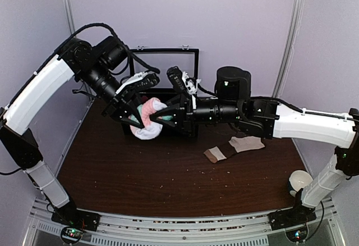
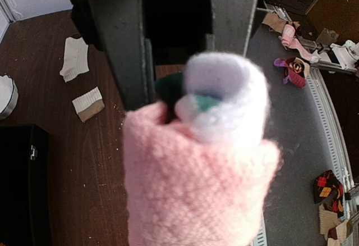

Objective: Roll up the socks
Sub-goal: Pass from the left arm to the right, then pass from the right arm to the left

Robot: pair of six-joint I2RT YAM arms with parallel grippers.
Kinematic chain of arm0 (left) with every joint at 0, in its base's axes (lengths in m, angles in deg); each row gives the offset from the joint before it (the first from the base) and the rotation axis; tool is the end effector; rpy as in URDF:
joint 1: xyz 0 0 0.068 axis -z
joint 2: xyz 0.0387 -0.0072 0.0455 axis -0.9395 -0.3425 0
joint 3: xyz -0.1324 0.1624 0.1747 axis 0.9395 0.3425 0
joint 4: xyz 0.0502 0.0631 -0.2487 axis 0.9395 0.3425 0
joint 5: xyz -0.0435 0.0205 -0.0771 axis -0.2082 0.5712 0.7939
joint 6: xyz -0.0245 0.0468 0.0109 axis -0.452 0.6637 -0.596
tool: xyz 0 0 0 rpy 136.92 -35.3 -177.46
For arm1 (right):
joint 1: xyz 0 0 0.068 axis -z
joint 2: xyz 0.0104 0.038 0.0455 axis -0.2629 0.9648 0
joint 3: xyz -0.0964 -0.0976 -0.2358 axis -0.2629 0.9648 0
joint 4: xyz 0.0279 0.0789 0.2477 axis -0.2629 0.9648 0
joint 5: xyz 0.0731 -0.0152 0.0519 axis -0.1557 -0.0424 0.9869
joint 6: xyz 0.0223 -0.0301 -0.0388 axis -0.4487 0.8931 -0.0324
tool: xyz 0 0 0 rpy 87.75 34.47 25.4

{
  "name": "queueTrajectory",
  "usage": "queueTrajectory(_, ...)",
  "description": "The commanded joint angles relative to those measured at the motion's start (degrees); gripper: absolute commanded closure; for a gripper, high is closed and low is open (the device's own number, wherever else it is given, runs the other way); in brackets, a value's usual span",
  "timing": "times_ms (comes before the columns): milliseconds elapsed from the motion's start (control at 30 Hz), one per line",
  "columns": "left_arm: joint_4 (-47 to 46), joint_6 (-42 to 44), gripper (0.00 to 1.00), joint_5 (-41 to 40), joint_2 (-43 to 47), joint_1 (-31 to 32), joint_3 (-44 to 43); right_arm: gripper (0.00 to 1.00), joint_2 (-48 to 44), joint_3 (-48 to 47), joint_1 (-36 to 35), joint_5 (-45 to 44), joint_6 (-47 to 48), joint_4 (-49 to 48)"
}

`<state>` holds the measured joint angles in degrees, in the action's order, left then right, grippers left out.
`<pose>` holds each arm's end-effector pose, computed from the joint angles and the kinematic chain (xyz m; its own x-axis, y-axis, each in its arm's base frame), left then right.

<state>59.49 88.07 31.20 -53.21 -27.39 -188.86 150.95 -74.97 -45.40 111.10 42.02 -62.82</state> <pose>0.1939 -0.2108 0.4332 -0.1440 0.7131 -0.6861 0.9598 -0.0681 -0.2722 0.1621 0.3275 0.3840 -0.1094 -0.0631 -0.9920 -0.9923 -0.0522 0.1127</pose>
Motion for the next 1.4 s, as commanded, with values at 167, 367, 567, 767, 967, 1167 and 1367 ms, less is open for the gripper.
queueTrajectory(167, -6.36, -0.61, 0.21, -9.64, 3.05, 0.44, -0.15, 1.0, -0.51, -0.12, 0.85, -13.13, 4.5, 9.41)
queueTrajectory(367, -11.24, -1.96, 0.08, -12.26, 3.57, -8.92, 2.05, 1.0, 4.27, -4.98, 2.2, -21.96, 7.12, 15.24)
queueTrajectory(567, -10.29, 3.53, 0.15, -5.21, 0.85, -13.77, 3.44, 1.0, 14.4, -18.47, 2.68, -17.55, 10.02, 24.06)
queueTrajectory(767, -10.12, 7.1, 0.28, -4.34, 0.52, -13.38, 8.42, 1.0, 17.23, -21.28, 2.47, -14.03, 9.33, 22.27)
queueTrajectory(967, -10.55, 7.91, 0.31, -2.42, -0.27, -12.85, 9.23, 1.0, 18.7, -22.78, 1.72, -9.24, 9.21, 22.97)
queueTrajectory(1167, -11.27, 6.13, 0.46, 1.9, -0.7, -12.0, 8.38, 1.0, 18.95, -22.78, 0.65, -7.0, 7.59, 20.43)
queueTrajectory(1367, -9.69, 5.51, 0.58, 5.27, 0.03, -11.48, 8.47, 1.0, 17.88, -21.71, 0.25, -7.95, 6.61, 17.54)
